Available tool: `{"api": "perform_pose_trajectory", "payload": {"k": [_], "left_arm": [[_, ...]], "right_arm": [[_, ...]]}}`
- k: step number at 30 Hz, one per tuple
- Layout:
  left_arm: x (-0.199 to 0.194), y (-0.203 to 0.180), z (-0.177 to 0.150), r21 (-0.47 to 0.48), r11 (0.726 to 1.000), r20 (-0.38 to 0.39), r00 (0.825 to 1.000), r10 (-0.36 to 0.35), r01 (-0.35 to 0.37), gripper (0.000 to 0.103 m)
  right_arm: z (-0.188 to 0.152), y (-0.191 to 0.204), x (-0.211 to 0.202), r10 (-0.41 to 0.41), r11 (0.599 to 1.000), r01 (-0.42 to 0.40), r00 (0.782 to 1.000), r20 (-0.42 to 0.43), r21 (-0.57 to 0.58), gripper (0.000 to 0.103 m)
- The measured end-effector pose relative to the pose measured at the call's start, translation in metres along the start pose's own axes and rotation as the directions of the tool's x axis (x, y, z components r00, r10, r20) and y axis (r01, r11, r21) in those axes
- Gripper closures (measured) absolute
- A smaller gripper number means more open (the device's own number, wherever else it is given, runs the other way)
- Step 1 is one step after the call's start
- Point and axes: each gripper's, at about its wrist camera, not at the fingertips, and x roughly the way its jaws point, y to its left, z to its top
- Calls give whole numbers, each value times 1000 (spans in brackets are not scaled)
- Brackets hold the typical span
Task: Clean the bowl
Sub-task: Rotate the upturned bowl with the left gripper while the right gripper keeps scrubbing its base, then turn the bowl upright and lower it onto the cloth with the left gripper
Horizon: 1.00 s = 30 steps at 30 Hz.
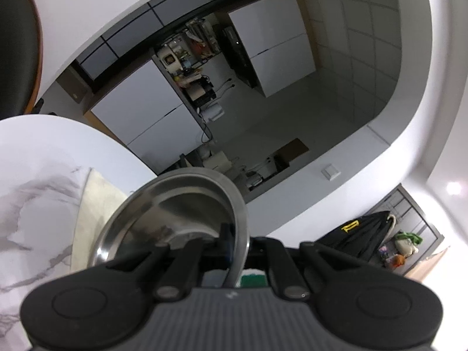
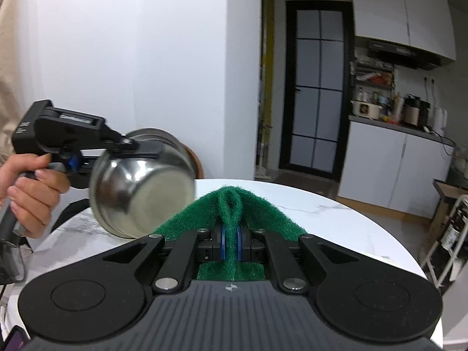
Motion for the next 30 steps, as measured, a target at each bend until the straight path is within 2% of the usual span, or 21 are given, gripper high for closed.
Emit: {"api": "perform_pose_trajectory", "payload": {"k": [11, 19, 26, 30], "left_arm": [[32, -18, -14, 97, 994, -68, 995, 66, -59, 96], [49, -25, -27, 192, 977, -142, 982, 124, -96, 92], [67, -33, -43, 271, 955, -210, 960, 184, -124, 84], [79, -38, -53, 339, 928, -230, 942, 245, -158, 80]], "right_arm": [[-9, -23, 0, -39, 998, 42, 997, -69, 36, 95], [-22, -35, -1, -39, 998, 43, 991, -127, 34, 95], [-31, -41, -5, -58, 997, 66, 987, -151, 45, 95], [-36, -43, -9, -78, 995, 87, 983, -165, 51, 95]]}}
